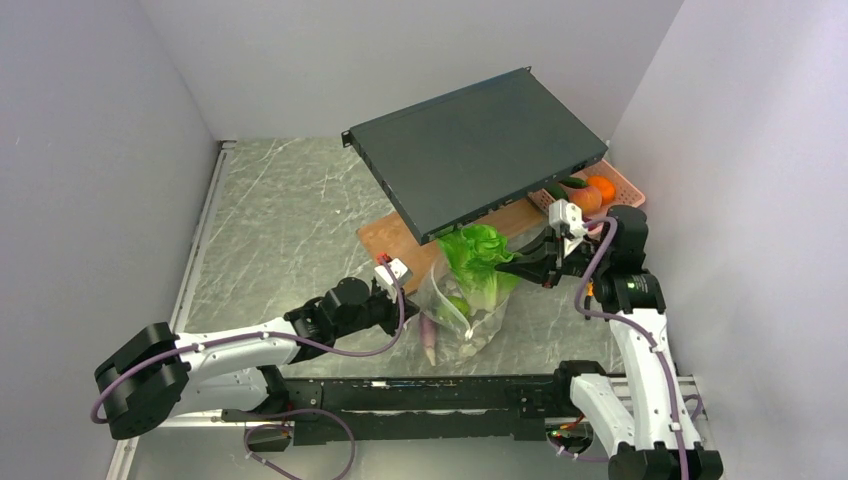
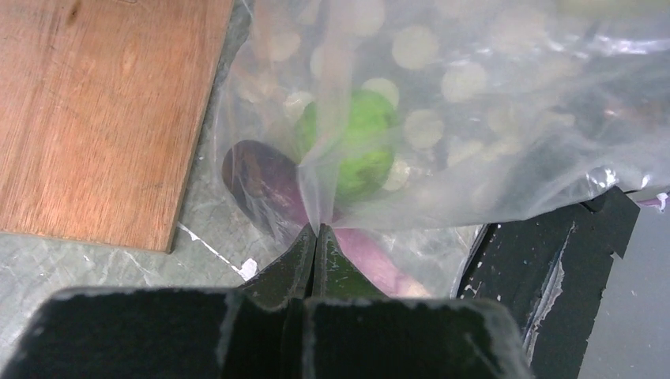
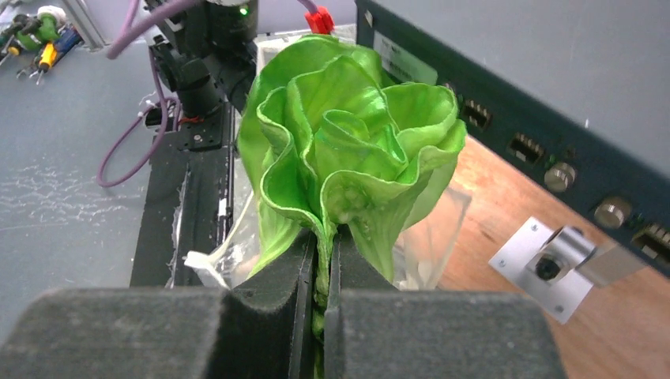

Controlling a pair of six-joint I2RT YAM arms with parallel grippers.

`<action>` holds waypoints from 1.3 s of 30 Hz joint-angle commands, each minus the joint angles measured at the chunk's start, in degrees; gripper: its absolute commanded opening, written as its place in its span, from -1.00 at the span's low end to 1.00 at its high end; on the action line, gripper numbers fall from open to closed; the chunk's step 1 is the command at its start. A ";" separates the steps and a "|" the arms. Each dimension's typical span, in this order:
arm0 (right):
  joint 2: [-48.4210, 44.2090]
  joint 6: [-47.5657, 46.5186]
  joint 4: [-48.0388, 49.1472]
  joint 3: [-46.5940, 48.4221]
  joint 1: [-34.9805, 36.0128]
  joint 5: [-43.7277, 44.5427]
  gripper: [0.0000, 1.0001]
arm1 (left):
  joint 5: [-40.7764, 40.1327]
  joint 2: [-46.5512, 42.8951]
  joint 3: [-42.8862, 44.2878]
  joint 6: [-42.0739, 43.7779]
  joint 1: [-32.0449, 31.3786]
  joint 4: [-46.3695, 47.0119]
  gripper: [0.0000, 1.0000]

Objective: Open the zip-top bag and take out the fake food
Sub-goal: Pick up the fake vegetable from the zipper food storage bag, then place the fake vegetable in the bin.

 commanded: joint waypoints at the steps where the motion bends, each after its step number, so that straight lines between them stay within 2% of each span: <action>1: -1.81 1.25 1.99 5.24 -0.28 -4.45 -1.00 | 1.35 0.80 1.97 0.85 -0.05 1.79 -1.00; 10: -2.14 3.84 0.65 8.30 -0.86 -7.84 -1.00 | 1.95 1.29 2.53 1.02 -0.05 1.72 -1.00; 19: -0.73 14.24 10.01 13.57 -2.30 -8.05 -1.00 | 2.90 1.38 2.57 1.34 -0.05 2.60 -1.00; 24: -0.12 21.76 15.32 16.30 -4.49 -5.93 -1.00 | 2.56 0.69 2.19 1.64 -0.05 2.46 -1.00; 27: 0.33 32.09 22.01 16.43 -6.90 -4.22 -1.00 | 2.78 0.70 2.67 2.42 -0.05 1.69 -1.00; 29: 0.53 35.23 23.71 17.14 -9.23 -3.71 -1.00 | 2.90 0.63 2.81 2.69 -0.05 1.53 -1.00; 35: -0.28 28.58 14.55 19.29 -14.46 -1.63 -1.00 | 3.10 0.11 2.40 2.99 -0.05 1.74 -1.00; 39: -1.51 27.54 11.26 17.93 -17.84 2.61 -1.00 | 3.37 -0.04 2.57 3.87 -0.08 1.28 -1.00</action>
